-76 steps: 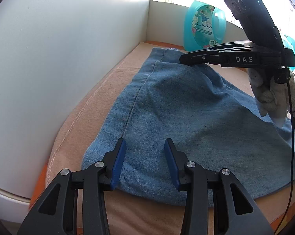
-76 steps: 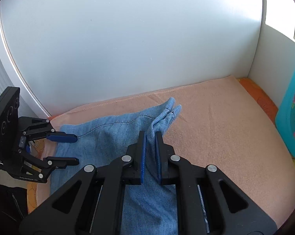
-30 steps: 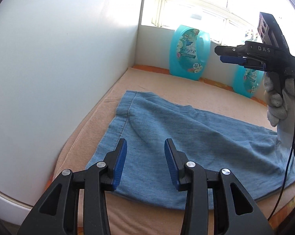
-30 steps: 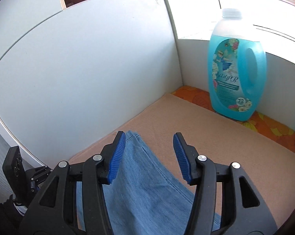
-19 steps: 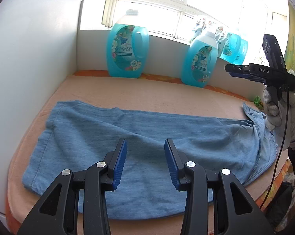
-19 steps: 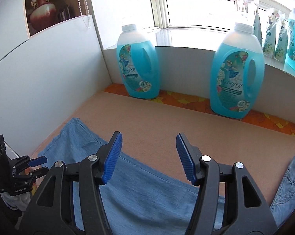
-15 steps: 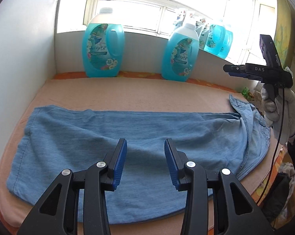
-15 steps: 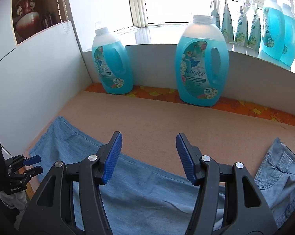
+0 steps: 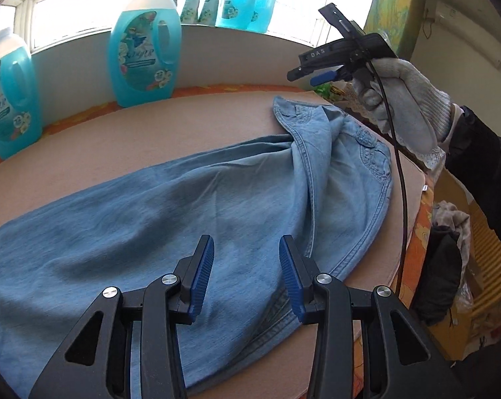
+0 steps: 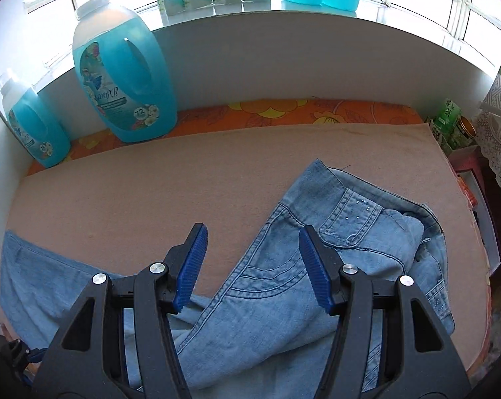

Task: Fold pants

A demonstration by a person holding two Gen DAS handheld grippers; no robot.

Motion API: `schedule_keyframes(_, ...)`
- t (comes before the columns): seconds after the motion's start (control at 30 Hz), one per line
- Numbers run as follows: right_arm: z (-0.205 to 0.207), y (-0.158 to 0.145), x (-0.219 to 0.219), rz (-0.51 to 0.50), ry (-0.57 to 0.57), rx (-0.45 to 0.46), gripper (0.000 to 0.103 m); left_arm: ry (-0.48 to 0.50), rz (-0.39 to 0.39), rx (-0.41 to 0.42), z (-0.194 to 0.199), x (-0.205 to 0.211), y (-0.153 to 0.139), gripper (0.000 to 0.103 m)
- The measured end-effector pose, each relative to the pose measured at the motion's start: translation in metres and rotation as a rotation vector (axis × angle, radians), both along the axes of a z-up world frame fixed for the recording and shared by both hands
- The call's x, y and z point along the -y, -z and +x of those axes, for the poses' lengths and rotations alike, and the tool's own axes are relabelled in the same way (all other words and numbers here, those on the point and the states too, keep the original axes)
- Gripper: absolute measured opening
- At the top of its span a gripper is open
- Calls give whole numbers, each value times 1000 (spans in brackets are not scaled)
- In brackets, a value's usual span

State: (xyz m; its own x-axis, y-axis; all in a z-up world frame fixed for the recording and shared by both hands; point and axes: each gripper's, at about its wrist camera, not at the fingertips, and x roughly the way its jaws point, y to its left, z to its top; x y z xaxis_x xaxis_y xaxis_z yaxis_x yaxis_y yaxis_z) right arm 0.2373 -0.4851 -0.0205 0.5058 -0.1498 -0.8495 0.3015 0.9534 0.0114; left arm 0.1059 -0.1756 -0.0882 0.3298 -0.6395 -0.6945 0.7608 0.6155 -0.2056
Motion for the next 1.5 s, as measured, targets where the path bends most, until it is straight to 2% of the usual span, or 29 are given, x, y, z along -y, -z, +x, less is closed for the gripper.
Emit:
schedule_keyframes(0.13, 28, 24, 27, 63, 60, -66, 60, 85, 22, -35, -2, 31, 9, 39)
schedule_keyframes(0.4, 79, 69, 34, -14, 107, -190, 60, 159, 44, -101, 1, 57, 27, 39)
schedule_keyframes(0.57, 86, 89, 31, -52, 108, -231, 59, 172, 57, -116, 3, 63, 35, 39)
schedule_keyframes(0.6, 85, 93, 31, -59, 107, -240, 57, 172, 57, -119, 3, 63, 35, 39)
schedule_keyframes(0.63, 85, 97, 32, -62, 107, -251, 49, 172, 55, -121, 4, 63, 36, 39)
schedule_keyframes(0.7, 81, 100, 33, -50, 112, -239, 42, 175, 56, -117, 3, 63, 36, 39)
schedule_keyframes(0.77, 77, 100, 35, -32, 109, -233, 24, 182, 58, -110, 2, 64, 36, 39)
schedule_keyframes(0.8, 75, 98, 36, -22, 106, -226, 21, 185, 62, -106, 1, 65, 37, 39)
schedule_keyframes(0.83, 72, 96, 37, -13, 105, -215, 14, 187, 65, -103, 1, 66, 37, 39)
schedule_keyframes(0.9, 65, 90, 41, 5, 117, -179, 12, 187, 70, -93, 0, 67, 37, 37)
schedule_keyframes(0.97, 53, 78, 45, 34, 128, -125, 11, 179, 78, -76, 0, 67, 37, 21)
schedule_keyframes(1.07, 25, 53, 51, 72, 137, -37, 11, 170, 71, -67, 1, 64, 36, 12)
schedule_keyframes(1.3, -74, -11, 74, 155, 178, 174, 10, 170, 76, -35, -7, 62, 30, 9)
schedule_keyframes(1.5, -162, -27, 87, 165, 224, 268, 10, 187, 79, 9, -20, 64, 22, 6)
